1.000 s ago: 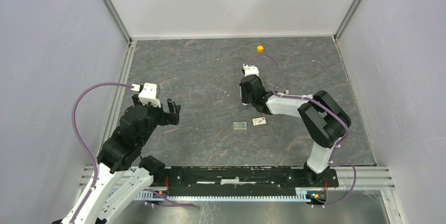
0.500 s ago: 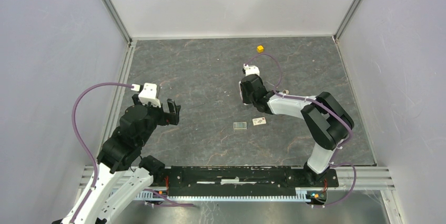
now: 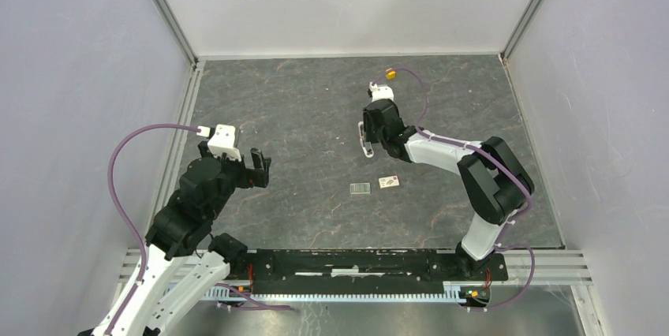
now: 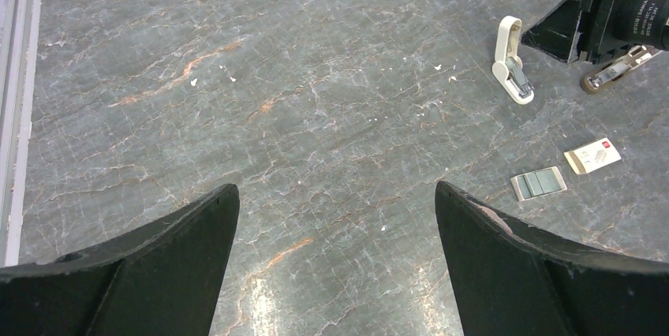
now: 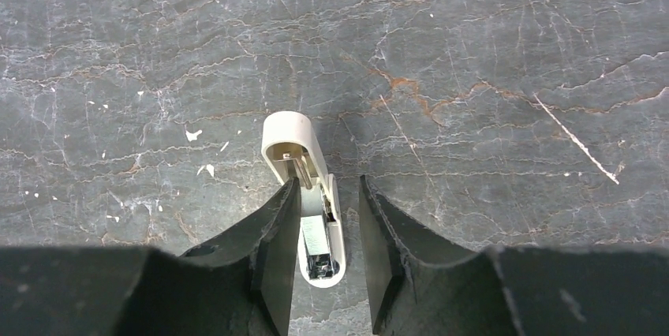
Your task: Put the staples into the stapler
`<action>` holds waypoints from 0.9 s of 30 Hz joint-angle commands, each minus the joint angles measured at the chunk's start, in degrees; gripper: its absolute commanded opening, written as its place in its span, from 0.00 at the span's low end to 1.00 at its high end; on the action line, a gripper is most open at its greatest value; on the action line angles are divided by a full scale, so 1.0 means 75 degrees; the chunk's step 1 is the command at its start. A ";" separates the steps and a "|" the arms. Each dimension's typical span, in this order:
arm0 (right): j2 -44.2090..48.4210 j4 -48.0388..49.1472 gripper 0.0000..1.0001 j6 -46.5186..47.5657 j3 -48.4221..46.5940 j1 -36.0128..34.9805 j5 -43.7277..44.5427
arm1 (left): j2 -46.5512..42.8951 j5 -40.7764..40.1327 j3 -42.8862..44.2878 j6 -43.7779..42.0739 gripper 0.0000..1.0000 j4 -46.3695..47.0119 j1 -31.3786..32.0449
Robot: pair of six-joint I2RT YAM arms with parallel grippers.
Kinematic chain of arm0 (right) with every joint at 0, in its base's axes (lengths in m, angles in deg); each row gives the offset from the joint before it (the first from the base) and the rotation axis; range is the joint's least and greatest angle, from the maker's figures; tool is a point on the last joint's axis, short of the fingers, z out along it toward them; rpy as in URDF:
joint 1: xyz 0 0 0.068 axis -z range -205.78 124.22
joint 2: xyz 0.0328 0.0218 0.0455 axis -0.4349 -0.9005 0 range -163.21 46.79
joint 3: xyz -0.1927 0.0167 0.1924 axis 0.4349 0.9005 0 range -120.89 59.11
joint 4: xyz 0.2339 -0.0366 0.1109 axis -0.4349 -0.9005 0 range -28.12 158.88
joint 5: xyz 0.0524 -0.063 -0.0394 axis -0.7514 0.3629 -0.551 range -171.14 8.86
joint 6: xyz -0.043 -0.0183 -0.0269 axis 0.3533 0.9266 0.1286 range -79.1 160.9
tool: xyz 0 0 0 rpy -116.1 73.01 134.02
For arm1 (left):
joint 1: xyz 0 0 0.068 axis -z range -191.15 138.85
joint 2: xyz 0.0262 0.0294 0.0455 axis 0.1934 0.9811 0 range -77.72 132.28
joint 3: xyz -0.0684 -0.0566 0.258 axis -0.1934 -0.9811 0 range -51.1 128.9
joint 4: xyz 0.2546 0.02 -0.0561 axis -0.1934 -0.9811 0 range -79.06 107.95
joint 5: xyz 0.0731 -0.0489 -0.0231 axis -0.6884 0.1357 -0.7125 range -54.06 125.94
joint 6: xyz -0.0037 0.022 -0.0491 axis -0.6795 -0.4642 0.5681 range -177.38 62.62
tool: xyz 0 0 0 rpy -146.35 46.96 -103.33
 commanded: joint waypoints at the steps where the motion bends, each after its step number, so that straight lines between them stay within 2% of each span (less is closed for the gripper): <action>1: -0.0044 0.0135 0.40 0.0104 -0.0189 0.0026 -0.0077 | -0.0045 -0.0088 0.0017 -0.0296 1.00 0.0204 0.0032; 27: -0.0398 0.0679 0.39 -0.0052 0.0532 0.0065 -0.0194 | -0.0014 -0.0141 0.0017 -0.0296 1.00 0.0195 0.0028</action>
